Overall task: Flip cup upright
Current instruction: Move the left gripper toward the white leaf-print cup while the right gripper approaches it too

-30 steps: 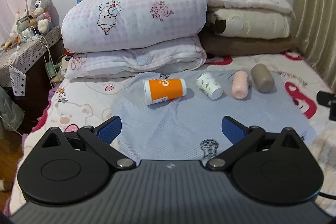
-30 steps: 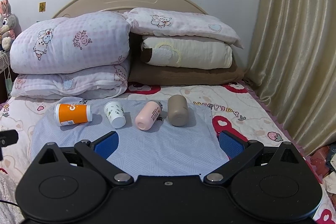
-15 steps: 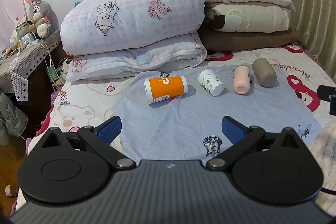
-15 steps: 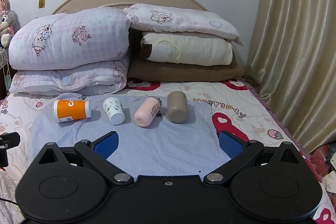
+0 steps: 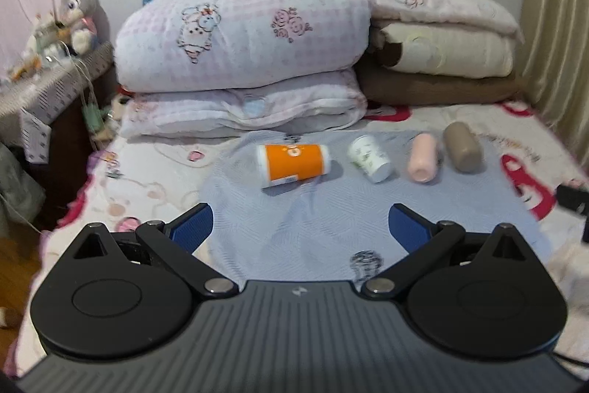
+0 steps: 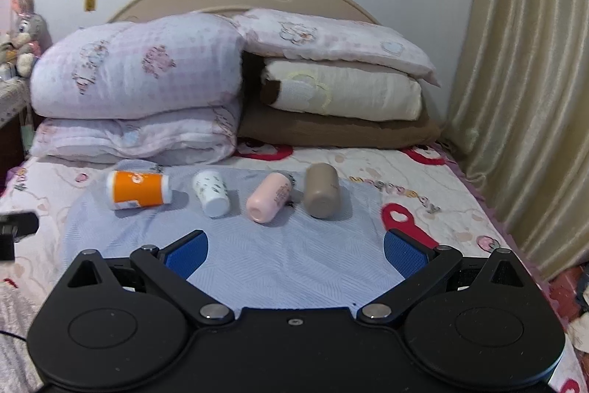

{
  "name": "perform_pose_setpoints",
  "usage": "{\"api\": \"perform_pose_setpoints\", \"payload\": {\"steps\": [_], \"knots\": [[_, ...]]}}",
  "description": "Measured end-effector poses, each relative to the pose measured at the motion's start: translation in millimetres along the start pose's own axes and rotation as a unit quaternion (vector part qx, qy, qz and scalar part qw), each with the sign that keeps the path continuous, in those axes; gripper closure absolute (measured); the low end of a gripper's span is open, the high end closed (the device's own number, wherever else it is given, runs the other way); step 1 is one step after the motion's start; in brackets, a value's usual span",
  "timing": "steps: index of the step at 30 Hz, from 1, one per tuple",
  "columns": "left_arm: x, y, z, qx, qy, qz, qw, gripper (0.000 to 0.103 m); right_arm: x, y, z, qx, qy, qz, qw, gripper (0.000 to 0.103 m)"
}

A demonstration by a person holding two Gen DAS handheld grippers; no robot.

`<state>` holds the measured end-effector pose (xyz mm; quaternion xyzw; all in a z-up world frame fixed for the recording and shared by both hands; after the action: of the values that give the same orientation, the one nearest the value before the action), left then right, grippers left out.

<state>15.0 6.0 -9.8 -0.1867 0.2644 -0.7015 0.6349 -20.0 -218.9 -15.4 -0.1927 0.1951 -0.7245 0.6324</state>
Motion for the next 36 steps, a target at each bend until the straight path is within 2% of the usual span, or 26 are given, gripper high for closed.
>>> {"api": "perform_pose_setpoints", "payload": {"steps": [5,9,10,13,16,20,24,28,32,36], "knots": [[3,8,21,0.003,0.033,-0.013,0.9994,0.0,1,7,15,0.025,-0.011,0.094,0.995,0.0],[4,33,44,-0.003,0.035,-0.028,0.999,0.0,-4,26,32,0.063,-0.023,0.21,0.975,0.0],[4,42,49,-0.009,0.032,-0.03,0.999,0.0,-6,36,38,0.062,-0.027,0.23,0.971,0.0],[1,75,63,-0.026,0.016,-0.042,0.9987,0.0,-19,67,54,0.031,-0.052,0.254,0.965,0.0],[-1,114,72,-0.045,-0.006,-0.066,0.9968,0.0,-32,112,67,-0.021,-0.088,0.265,0.96,0.0],[3,164,78,-0.064,-0.023,-0.094,0.9932,0.002,-48,165,73,-0.065,-0.134,0.267,0.952,0.0],[6,213,76,-0.07,-0.053,-0.111,0.9899,0.002,-54,206,68,-0.104,-0.138,0.29,0.941,0.003],[2,256,73,-0.072,-0.099,-0.136,0.9832,0.002,-62,245,61,-0.143,-0.132,0.31,0.93,0.005],[-2,291,63,-0.082,-0.134,-0.159,0.9747,0.002,-70,283,50,-0.171,-0.124,0.302,0.93,0.008],[1,314,51,-0.084,-0.149,-0.174,0.9699,0.003,-79,313,35,-0.18,-0.148,0.28,0.931,0.013]]}}
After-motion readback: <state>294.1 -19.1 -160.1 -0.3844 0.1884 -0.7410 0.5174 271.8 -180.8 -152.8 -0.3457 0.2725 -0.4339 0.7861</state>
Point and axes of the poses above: each gripper's, at about its wrist camera, not at the fingertips, and y roughly the way its jaws point, x to its right, z to its top, the point moved 3 cm from there along y, roughly the way its jaws point, and after that the axes turned 5 degrees about y, right-handed, at the moved point
